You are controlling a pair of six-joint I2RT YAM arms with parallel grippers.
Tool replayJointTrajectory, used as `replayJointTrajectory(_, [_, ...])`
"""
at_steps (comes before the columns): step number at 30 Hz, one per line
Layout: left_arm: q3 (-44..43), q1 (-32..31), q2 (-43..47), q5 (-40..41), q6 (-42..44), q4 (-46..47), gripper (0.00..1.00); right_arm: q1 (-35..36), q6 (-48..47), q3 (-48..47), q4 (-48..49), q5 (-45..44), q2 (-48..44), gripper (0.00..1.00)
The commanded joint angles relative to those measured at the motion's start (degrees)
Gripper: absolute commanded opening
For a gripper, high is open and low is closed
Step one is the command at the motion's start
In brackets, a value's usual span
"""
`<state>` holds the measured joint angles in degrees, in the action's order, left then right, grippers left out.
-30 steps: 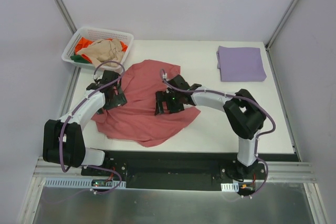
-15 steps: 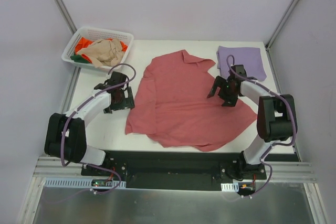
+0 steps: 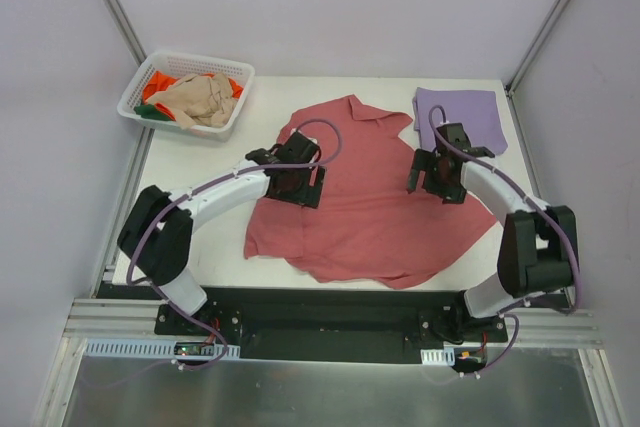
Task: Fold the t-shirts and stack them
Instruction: Flatten out the tshirt
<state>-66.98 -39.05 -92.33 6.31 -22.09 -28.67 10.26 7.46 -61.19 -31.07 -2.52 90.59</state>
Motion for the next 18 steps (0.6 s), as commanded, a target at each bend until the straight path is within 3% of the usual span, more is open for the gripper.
replayJointTrajectory(1, [-1.7, -0.5, -4.6, -0.7, 0.1, -2.4, 0.75, 2.7, 3.0, 6.9, -3.3, -5.3, -9.5, 1.00])
replayJointTrajectory(6, [-2.8, -2.0, -8.8, -3.0, -0.1, -2.6, 0.59, 6.4, 6.2, 14.8, -1.5, -3.2, -14.0, 1.00])
replayJointTrajectory(9, [-3.1, -2.6, -10.7, -2.2, -0.8, -3.3, 0.54, 7.5, 7.3, 18.1, 0.9, -2.5, -13.8, 1.00])
replayJointTrajectory(11, [-2.7, -2.7, -11.1, -1.7, -1.6, -3.7, 0.45, 7.5, 7.7, 19.0, 1.5, -2.7, -12.6, 1.00])
replayJointTrajectory(13, [-2.2, -2.7, -10.2, 0.0, -2.5, -4.6, 0.35, 7.6, 7.9, 18.8, 1.1, -4.0, -11.1, 0.99])
replayJointTrajectory(18, [0.8, -2.6, -4.8, 6.1, -3.8, -5.6, 0.26, 6.9, 7.5, 17.6, -0.5, -7.1, -7.8, 1.00])
